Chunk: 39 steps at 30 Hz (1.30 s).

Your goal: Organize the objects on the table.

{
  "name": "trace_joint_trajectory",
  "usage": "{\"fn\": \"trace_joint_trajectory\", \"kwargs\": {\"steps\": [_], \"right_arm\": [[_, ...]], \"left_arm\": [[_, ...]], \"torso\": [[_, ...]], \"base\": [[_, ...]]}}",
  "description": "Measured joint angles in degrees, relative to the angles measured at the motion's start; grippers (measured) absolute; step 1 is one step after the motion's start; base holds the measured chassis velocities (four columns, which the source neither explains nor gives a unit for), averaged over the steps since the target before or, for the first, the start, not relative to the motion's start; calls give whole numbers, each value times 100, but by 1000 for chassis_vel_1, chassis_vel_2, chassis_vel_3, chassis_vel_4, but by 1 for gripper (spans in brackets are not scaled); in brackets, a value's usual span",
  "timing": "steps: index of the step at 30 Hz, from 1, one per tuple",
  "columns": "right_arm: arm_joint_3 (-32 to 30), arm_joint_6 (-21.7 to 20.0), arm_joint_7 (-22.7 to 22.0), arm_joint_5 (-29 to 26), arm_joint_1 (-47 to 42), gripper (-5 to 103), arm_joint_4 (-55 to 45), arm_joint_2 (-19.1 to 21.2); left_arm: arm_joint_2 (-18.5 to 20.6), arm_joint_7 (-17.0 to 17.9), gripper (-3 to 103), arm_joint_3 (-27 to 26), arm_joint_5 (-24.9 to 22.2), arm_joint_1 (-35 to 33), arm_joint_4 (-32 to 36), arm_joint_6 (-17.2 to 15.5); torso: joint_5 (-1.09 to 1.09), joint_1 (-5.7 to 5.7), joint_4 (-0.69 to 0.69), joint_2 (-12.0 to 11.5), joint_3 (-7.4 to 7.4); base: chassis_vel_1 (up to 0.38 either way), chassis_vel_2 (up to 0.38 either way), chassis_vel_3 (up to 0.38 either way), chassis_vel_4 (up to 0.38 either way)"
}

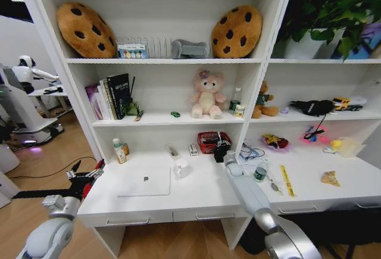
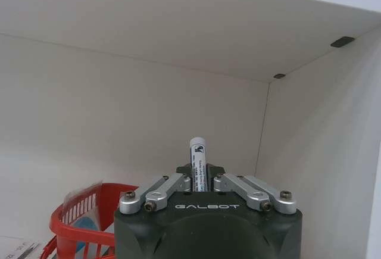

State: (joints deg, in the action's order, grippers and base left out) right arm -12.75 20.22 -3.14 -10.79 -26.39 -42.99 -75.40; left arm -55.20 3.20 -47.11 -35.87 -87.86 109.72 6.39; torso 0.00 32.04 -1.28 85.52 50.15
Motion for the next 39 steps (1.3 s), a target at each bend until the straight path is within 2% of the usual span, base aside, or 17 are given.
{"fn": "trace_joint_trajectory", "kwargs": {"steps": [25, 28, 30, 31, 33, 34, 37, 38, 39], "right_arm": [[-45, 106, 89, 333, 313, 10, 660, -148], [-45, 93, 99, 357, 354, 16, 717, -168], [-34, 30, 99, 376, 353, 26, 719, -172], [-34, 30, 99, 376, 353, 26, 719, -172], [-29, -9, 97, 379, 303, 38, 661, -169], [-29, -9, 97, 379, 303, 38, 661, -169], [-30, -38, 86, 379, 218, 54, 555, -148], [-30, -38, 86, 379, 218, 54, 555, -148], [-33, -47, 80, 370, 168, 59, 490, -132]], "left_arm": [[0, 0, 100, 0, 0, 0, 0, 0], [0, 0, 100, 0, 0, 0, 0, 0], [0, 0, 100, 0, 0, 0, 0, 0], [0, 0, 100, 0, 0, 0, 0, 0], [0, 0, 100, 0, 0, 0, 0, 0], [0, 0, 100, 0, 0, 0, 0, 0], [0, 0, 100, 0, 0, 0, 0, 0], [0, 0, 100, 0, 0, 0, 0, 0], [0, 0, 100, 0, 0, 0, 0, 0]], "torso": [[0, 0, 0, 0, 0], [0, 0, 0, 0, 0], [0, 0, 0, 0, 0], [0, 0, 0, 0, 0], [0, 0, 0, 0, 0], [0, 0, 0, 0, 0], [0, -1, 0, 0, 0], [0, -1, 0, 0, 0], [0, 0, 0, 0, 0]], "base": [[0, 0, 0, 0], [0, 0, 0, 0], [0, 0, 0, 0], [0, 0, 0, 0], [0, 0, 0, 0], [0, 0, 0, 0], [0, 0, 0, 0], [0, 0, 0, 0], [0, 0, 0, 0]]}}
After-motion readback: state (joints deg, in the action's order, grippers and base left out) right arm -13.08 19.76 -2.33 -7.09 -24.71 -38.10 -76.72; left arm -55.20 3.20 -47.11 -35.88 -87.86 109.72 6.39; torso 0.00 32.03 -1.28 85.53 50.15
